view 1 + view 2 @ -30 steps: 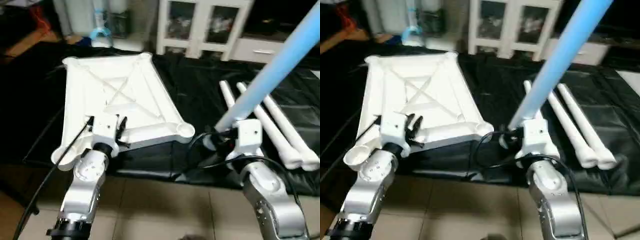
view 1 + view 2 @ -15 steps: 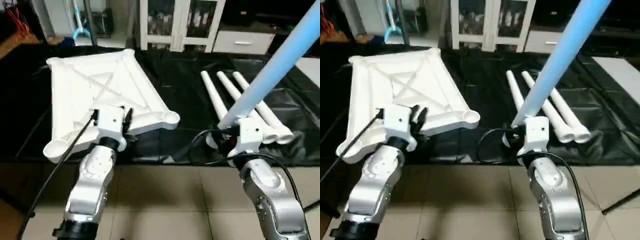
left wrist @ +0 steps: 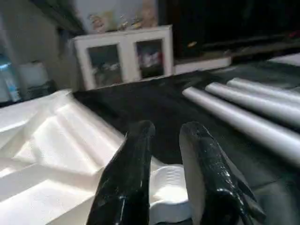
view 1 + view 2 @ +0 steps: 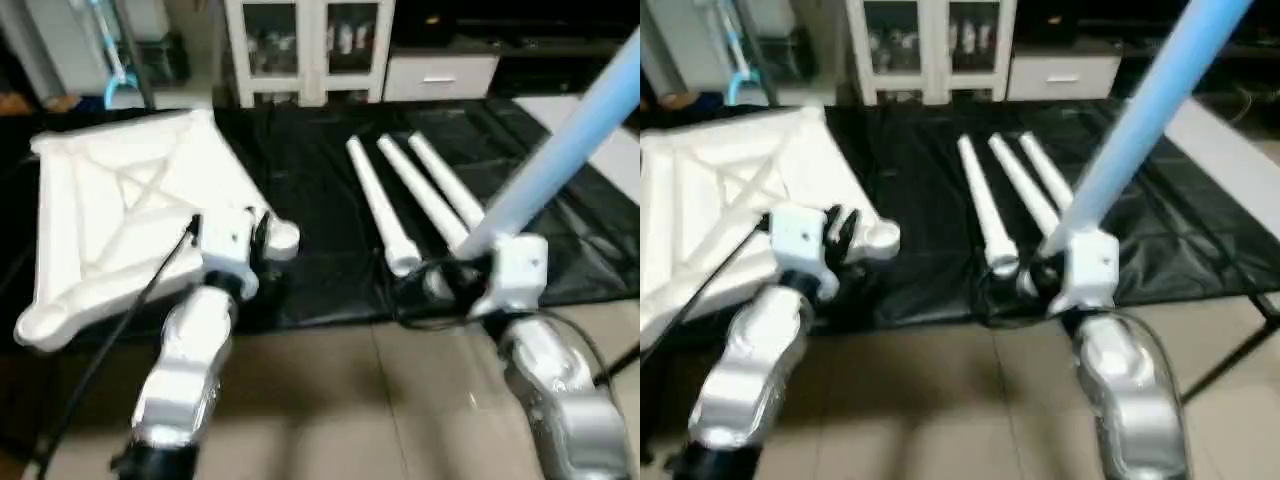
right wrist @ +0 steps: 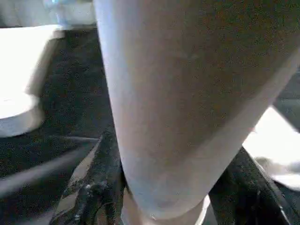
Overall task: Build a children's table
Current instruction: Pick table leg
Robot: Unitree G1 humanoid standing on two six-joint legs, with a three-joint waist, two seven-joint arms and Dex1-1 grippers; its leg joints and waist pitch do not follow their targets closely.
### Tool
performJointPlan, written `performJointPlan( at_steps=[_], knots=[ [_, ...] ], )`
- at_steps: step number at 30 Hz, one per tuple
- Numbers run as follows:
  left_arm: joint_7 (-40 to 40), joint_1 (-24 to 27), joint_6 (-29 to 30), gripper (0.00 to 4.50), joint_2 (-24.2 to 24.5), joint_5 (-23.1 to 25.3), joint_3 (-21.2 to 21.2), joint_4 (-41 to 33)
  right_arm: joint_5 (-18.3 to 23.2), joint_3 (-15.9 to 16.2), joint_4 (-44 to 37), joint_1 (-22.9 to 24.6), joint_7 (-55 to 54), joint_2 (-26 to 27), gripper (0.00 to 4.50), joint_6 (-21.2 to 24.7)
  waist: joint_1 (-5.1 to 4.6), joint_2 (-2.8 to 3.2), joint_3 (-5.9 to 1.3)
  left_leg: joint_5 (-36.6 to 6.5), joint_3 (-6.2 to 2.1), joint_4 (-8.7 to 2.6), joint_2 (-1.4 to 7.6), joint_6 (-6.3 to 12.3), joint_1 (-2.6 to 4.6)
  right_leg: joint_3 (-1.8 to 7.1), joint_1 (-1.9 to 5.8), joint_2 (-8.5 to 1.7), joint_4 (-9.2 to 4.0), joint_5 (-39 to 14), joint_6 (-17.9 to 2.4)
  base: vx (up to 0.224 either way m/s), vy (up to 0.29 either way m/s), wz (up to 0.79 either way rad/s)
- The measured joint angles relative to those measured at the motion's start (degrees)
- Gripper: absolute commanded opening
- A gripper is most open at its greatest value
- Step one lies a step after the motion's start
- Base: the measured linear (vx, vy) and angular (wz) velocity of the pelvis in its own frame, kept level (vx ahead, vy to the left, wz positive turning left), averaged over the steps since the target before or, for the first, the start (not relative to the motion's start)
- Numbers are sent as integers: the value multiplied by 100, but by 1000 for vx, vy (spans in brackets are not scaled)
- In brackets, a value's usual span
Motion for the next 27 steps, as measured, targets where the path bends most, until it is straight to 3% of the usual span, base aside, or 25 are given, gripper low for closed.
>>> performJointPlan(
  at_steps=[1,2,3,4,5,6,7,8,9,10,11,12,13,14,15,16,17,18,19,20,22,24,25,26,27],
  knots=[
    [35,-3,3,113,4,5,82,1,-5,85,-17,-29,70,-33,186,-1,-95,-83,-25,0,-177,-33,-135,2,6,182,-77,-25,225,-79,-41,115,-113,33],
    [74,-4,3,113,1,10,121,0,-17,125,-23,-71,106,-77,186,-9,-241,-158,-50,0,-458,-100,-308,2,32,408,-132,-85,338,-130,-61,121,-143,53],
    [109,-11,2,113,-13,20,121,-4,-24,126,-25,-80,142,-111,186,-16,-312,-256,-76,2,-609,-183,-462,4,78,589,-145,-169,178,-137,-75,121,-143,53],
    [138,-16,4,113,-47,29,123,-2,-25,126,-24,-77,198,-172,186,-25,-330,-308,-85,-19,-748,-192,-553,102,68,660,-43,-189,80,-130,144,82,-180,55],
    [155,-54,8,113,-167,28,53,-2,-18,89,-23,-14,245,-256,186,-26,-285,-345,-67,-138,-547,121,-481,690,-17,603,114,-99,-120,-126,79,125,-176,52],
    [155,-89,7,113,-229,27,-45,-27,-16,17,-11,-20,304,-322,186,-21,-204,-318,-71,-205,-134,723,-403,878,-233,513,235,-125,-250,-116,61,125,-176,52],
    [155,-89,8,113,-218,27,-73,-46,2,-10,-27,-37,351,-323,186,-29,-153,-395,-63,-210,161,965,-420,886,-377,418,351,-151,-416,-75,97,188,-188,51],
    [156,-127,9,113,-173,28,-53,-116,31,-5,-69,-99,420,-314,186,-59,-40,-355,-64,-203,423,723,-417,874,-433,216,527,-141,-693,-30,64,187,-178,54],
    [161,-155,8,113,-135,28,-20,-185,48,15,-115,-151,470,-297,186,-71,54,-294,-79,-198,519,438,-423,872,-441,20,658,-84,-843,-27,58,187,-178,54],
    [161,-187,10,113,-110,28,21,-241,57,48,-163,-196,524,-295,186,-85,128,-142,-108,-127,519,72,-370,1000,-390,-204,794,68,-985,-45,79,222,-139,65],
    [165,-200,2,113,-34,30,97,-324,66,116,-139,-378,589,-284,186,-100,176,-3,-84,120,228,-49,-298,782,-290,-387,769,209,-650,-234,284,238,-119,50],
    [190,-114,20,113,87,43,257,-300,85,322,-134,-480,654,-155,186,-108,142,-67,-78,14,-7,100,-399,568,-282,-272,485,149,152,-338,493,238,-119,50],
    [210,-45,57,113,128,57,340,-212,123,457,-190,-439,735,-132,186,-155,73,-139,-99,-36,-219,126,-536,527,-221,8,154,133,745,-374,496,221,-133,42],
    [213,-23,85,113,111,76,333,-193,126,481,-195,-416,780,-166,186,-173,50,-175,-116,-61,-345,106,-610,522,-186,295,-198,131,957,-379,492,207,-136,63],
    [212,-26,85,113,85,91,294,-206,123,462,-179,-417,791,-254,186,-175,3,-201,-100,-94,-468,73,-686,460,-120,544,-653,41,945,-358,515,207,-136,63],
    [211,-31,85,113,78,97,277,-221,124,432,-173,-413,814,-298,186,-176,0,-251,-88,-134,-514,57,-737,390,-41,695,-866,-85,824,-259,505,185,-99,62],
    [209,-37,84,113,74,102,270,-232,125,421,-172,-411,840,-321,186,-194,20,-360,-35,-203,-586,40,-846,283,84,830,-986,-243,408,-85,436,132,-146,62],
    [206,-61,86,113,77,106,246,-234,128,420,-177,-385,853,-323,186,-211,15,-490,-9,-233,-611,-11,-953,233,191,903,-942,-367,39,242,394,132,-146,62],
    [205,-65,87,113,54,113,222,-236,127,412,-178,-348,877,-363,186,-221,18,-614,-18,-302,-577,22,-954,268,256,995,-818,-365,-67,636,386,155,-241,77],
    [189,-73,89,113,0,124,78,-238,123,359,-153,-320,916,-435,186,-228,58,-563,8,-538,-248,427,-723,677,228,897,-646,-313,-149,774,338,179,-235,86],
    [148,-51,103,113,39,140,14,-239,131,303,-135,-288,976,-446,186,-243,179,-497,12,-649,139,941,-502,849,147,701,-417,-324,-268,710,211,179,-202,80],
    [115,-87,113,113,112,145,21,-286,188,226,-147,-228,977,-389,186,-281,291,-391,-9,-645,348,804,-352,846,57,400,-187,-331,-493,664,164,199,-128,66],
    [78,-95,116,113,141,130,24,-304,230,194,-152,-225,972,-359,186,-294,340,-285,-17,-630,372,567,-239,829,7,193,-92,-320,-569,630,162,176,-61,76],
    [-50,-81,116,113,204,70,51,-348,279,160,-168,-237,951,-299,186,-305,408,-106,-23,-304,397,175,-7,242,118,101,-80,-194,-529,538,174,170,3,58],
    [-161,-22,121,113,291,26,75,-349,308,181,-159,-225,914,-140,186,-304,431,-78,-19,-372,405,235,-7,203,140,121,-96,-220,-336,429,171,170,3,58]
  ],
)
